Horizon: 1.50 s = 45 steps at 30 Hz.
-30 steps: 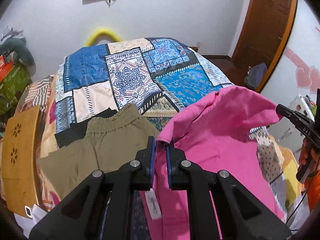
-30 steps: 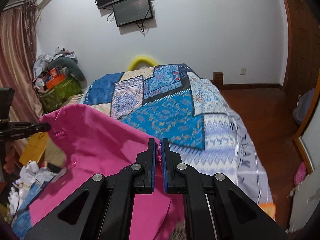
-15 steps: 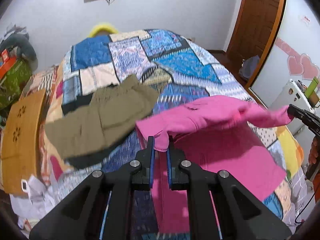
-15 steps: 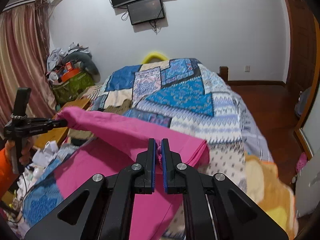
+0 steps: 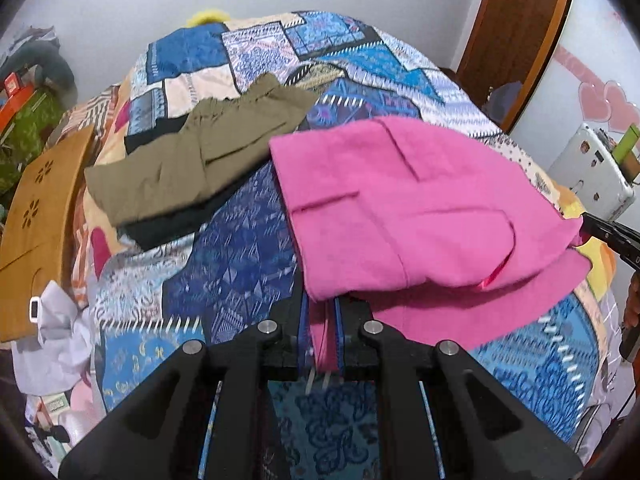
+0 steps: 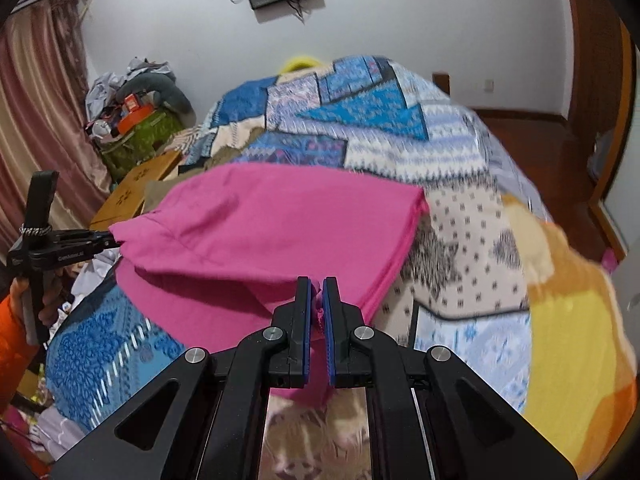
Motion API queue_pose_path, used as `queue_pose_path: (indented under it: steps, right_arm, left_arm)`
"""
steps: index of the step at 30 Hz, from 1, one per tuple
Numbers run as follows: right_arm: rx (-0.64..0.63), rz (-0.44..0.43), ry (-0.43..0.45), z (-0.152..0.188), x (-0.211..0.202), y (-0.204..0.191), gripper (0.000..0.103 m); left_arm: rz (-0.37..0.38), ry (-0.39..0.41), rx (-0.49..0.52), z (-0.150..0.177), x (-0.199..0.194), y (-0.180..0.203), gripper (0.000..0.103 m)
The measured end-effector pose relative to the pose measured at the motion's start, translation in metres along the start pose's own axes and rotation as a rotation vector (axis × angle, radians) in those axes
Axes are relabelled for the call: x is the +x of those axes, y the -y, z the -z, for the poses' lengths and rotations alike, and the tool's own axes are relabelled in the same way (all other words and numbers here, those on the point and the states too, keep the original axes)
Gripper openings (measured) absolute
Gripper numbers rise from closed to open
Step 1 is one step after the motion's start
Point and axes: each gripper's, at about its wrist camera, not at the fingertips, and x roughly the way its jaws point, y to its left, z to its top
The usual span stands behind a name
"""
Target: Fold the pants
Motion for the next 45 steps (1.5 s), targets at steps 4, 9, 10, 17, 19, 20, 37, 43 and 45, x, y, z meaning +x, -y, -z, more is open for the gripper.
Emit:
queue_pose_path:
  steps: [4,9,10,17,19,20,37,43,45]
  right_arm:
    - [0.016,0.013,-0.031,0.016,-0.002,0.002,0.007]
    - [0.029,0.023,-0.056,0.022,-0.011,0.009,0.012]
    - [0.032,0.029,-0.052,0.023,-0.013,0.01,0.013]
    - [0.089,0.062,0.027,-0.001,-0.027,0.034,0.035]
    - [0.094,0.076,0.041,-0.012,-0.023,0.04,0.038]
    - [0.091,0.077,0.041,-0.017,-0.02,0.043,0.041]
    - [0.247,-0.039,-0.125,-0.044,0.098,0.093,0.042]
    - [0.162,-0.021,-0.092,-0.047,0.098,0.08,0.004]
    - [0.133,-0.017,-0.067,-0.05,0.093,0.078,0.003]
  left_arm:
    - [-0.029,0.0,0.003,0.009,-0.005,-0.004,0.011]
    - [-0.09,0.017,-0.011,0.004,-0.017,-0.017,0.012]
    - [-0.099,0.023,-0.015,0.002,-0.02,-0.02,0.014]
    - [-0.142,0.084,-0.029,-0.036,-0.024,-0.028,0.046]
    - [-0.136,0.089,-0.02,-0.05,-0.018,-0.023,0.049]
    - [-0.131,0.089,-0.013,-0.057,-0.015,-0.019,0.053]
    - [-0.075,-0.03,0.096,-0.079,0.073,0.033,0.069]
    - [-0.056,-0.043,0.084,-0.079,0.075,0.03,0.07]
    - [-0.067,-0.038,0.093,-0.078,0.075,0.032,0.07]
